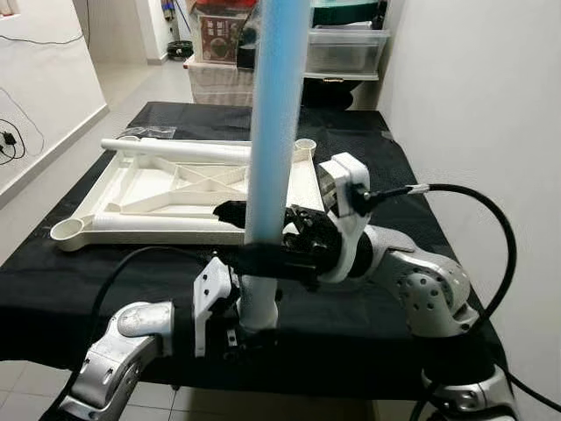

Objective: Building children table

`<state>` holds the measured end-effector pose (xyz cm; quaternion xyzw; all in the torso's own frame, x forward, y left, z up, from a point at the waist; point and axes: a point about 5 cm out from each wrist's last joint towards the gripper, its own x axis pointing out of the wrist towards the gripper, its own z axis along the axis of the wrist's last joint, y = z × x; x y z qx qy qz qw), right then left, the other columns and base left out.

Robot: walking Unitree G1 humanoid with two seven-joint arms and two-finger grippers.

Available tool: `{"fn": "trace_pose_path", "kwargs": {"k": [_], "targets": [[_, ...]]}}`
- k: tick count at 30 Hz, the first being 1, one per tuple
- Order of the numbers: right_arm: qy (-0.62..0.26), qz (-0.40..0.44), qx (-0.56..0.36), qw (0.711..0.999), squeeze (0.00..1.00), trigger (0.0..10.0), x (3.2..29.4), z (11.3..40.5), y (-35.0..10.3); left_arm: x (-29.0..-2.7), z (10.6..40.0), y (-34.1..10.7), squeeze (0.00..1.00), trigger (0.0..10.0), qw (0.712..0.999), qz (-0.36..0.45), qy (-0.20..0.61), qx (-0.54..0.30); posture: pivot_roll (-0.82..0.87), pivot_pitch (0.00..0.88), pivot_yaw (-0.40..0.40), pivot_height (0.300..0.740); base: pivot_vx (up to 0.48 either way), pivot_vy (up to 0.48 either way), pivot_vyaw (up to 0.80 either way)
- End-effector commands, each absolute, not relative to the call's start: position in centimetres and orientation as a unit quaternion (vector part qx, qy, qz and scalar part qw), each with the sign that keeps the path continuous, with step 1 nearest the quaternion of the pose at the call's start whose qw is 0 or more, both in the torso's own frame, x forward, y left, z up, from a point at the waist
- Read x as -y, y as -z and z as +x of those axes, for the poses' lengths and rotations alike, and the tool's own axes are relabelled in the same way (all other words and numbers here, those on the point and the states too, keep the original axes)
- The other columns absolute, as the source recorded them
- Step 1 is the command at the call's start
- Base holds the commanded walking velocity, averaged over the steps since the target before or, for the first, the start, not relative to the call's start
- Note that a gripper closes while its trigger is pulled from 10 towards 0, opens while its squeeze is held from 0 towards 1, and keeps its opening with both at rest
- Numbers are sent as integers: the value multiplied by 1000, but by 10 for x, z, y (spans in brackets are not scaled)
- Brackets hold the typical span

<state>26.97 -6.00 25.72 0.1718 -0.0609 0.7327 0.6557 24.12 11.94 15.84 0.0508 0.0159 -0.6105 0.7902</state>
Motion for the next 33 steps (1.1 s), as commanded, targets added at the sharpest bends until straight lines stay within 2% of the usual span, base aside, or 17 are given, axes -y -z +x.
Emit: {"fn": "trace_pose_path", "kwargs": {"k": [1,2,4,7,17,21,22,26,28,30,31,32,33], "targets": [[-713,155,61,681,0,0,57,277,-256,-118,236,-155,0,10000,779,54,624,-30,18,0,-54,740,0,0,0],[-713,155,61,681,0,0,57,277,-256,-118,236,-155,0,10000,779,54,624,-30,18,0,-54,740,0,0,0],[-694,139,62,704,0,0,58,283,-254,-118,234,-153,0,10000,776,57,627,-38,11,0,-50,740,0,0,0],[-684,130,70,715,0,0,60,287,-255,-119,233,-151,0,10000,771,59,632,-50,11,0,-50,740,0,0,0],[-696,113,74,705,0,0,67,282,-257,-126,228,-145,0,10000,764,76,637,-74,2,0,-41,740,0,0,0],[-696,108,71,706,0,0,70,283,-256,-136,235,-144,0,10000,780,108,612,-73,4,0,-44,740,0,0,0],[-692,106,73,710,0,0,71,285,-256,-138,240,-145,1000,10000,794,113,594,-61,5,0,-44,740,0,0,0],[-672,103,86,728,0,0,72,291,-260,-139,247,-150,1000,10000,816,116,565,-36,6,0,-44,740,0,0,0],[-632,96,103,762,0,0,79,306,-266,-139,249,-158,1000,10000,832,101,545,-14,7,0,-48,740,0,0,0],[-632,96,103,762,0,0,79,306,-266,-139,249,-158,1000,10000,832,101,545,-14,7,0,-48,740,0,0,0],[-592,82,113,794,0,0,90,321,-270,-141,248,-165,1000,10000,845,86,527,2,12,0,-55,740,0,0,0],[-565,70,118,814,0,0,96,330,-273,-142,249,-167,1000,10000,855,82,513,9,12,0,-55,740,0,0,0],[-565,70,118,814,0,0,96,330,-273,-142,249,-167,1000,10000,855,82,513,9,12,0,-55,740,0,0,0]]}}
